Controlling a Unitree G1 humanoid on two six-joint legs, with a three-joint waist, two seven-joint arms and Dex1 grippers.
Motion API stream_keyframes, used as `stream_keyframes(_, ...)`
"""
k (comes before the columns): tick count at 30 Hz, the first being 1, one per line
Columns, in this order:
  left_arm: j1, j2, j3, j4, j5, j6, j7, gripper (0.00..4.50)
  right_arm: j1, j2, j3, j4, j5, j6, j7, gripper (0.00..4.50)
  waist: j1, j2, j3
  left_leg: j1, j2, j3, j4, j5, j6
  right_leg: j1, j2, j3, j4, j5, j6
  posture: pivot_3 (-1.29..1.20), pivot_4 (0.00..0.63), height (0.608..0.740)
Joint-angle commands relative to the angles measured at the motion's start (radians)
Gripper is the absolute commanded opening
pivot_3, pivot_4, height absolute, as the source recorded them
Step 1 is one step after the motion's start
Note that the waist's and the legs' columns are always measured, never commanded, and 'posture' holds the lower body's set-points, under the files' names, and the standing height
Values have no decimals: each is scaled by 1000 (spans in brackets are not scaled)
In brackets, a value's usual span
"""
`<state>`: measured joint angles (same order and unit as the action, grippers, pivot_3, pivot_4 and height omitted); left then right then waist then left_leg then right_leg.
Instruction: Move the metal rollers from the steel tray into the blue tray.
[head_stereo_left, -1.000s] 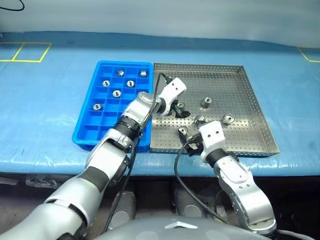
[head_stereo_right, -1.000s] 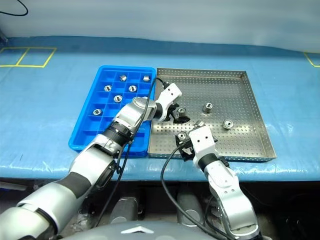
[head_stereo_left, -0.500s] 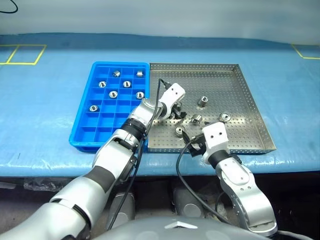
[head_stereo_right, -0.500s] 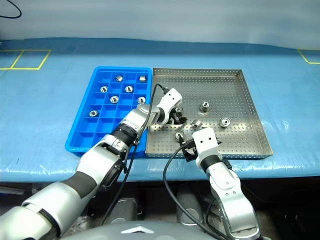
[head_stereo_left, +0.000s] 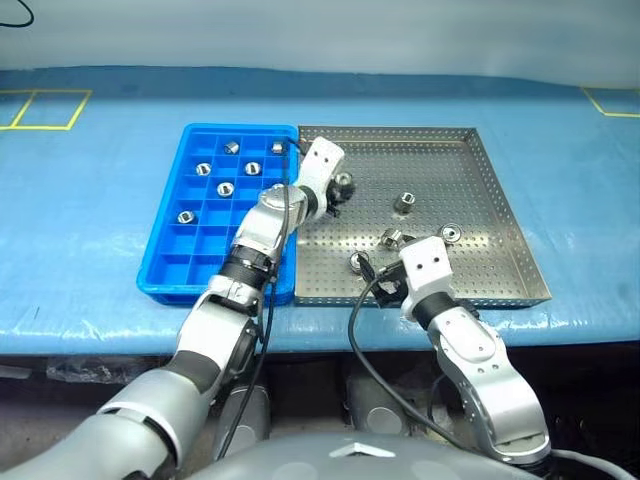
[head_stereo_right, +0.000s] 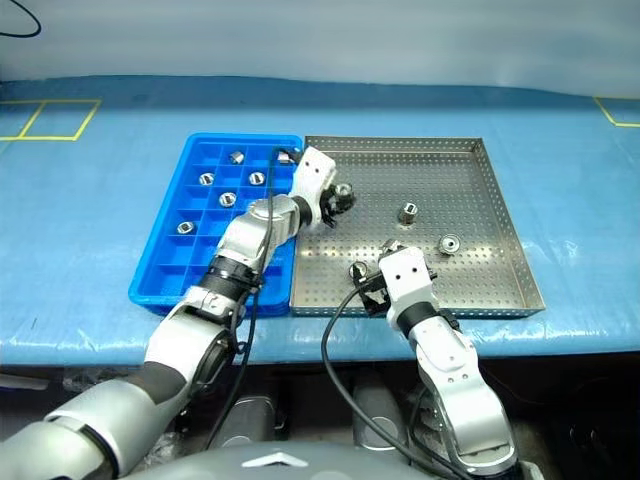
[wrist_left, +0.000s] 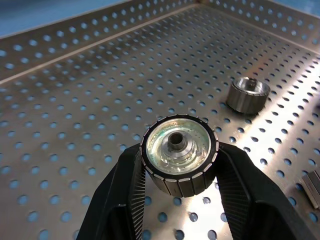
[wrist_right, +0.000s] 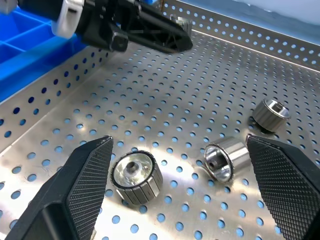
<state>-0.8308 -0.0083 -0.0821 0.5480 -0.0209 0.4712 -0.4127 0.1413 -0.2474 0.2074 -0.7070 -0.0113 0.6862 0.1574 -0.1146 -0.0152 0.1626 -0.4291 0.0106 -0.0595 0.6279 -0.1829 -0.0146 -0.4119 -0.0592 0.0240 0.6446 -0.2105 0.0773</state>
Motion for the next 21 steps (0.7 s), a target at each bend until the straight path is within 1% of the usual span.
stream_keyframes(1, 85, 29, 74, -283, -14, 48, 110, 1795, -42, 4, 29, 5, 4, -13, 24, 4500, 5, 0, 0, 0, 0, 0, 0, 0, 0, 0, 0, 0, 0, 0, 0, -81, 150, 740)
stream_keyframes(5, 236, 70, 145, -565, -10, 138, 192, 1795, -106, 11, 73, 48, 9, -20, 57, 4500, 32, 0, 0, 1, 0, 0, 0, 0, 0, 1, 0, 0, 0, 0, 0, -24, 150, 740)
stream_keyframes(8, 350, 109, 168, -736, 7, 212, 229, 1795, -149, 16, 104, 83, 14, -29, 85, 4500, 53, 0, 0, 1, 0, -1, 0, 0, 0, 1, 0, 0, 0, 0, 0, 13, 150, 740)
stream_keyframes(11, 421, 131, 173, -832, -7, 264, 236, 1795, -176, 17, 124, 110, 16, -38, 104, 4500, 81, 0, 0, 1, -1, -1, 0, 0, 0, 2, 0, -1, 0, 0, -1, 42, 150, 740)
stream_keyframes(13, 492, 169, 154, -899, 15, 291, 233, 1795, -202, 18, 142, 138, 20, -47, 125, 4500, 96, -1, 0, 0, -1, -2, 1, 0, -1, 2, 0, -1, -1, -2, -4, 76, 150, 740)
stream_keyframes(17, 581, 171, 161, -996, 2, 354, 253, 1795, -231, 18, 157, 172, 25, -63, 150, 4500, 114, -1, 0, 1, -1, -2, 2, 1, -1, 3, -1, -2, -1, -2, -4, 124, 150, 740)
stream_keyframes(21, 642, 163, 151, -1043, 0, 387, 267, 1795, -247, 22, 162, 193, 31, -73, 167, 4500, 127, -1, 0, 1, -1, -2, 2, 1, -1, 3, -1, -2, -1, -2, -5, 146, 150, 740)
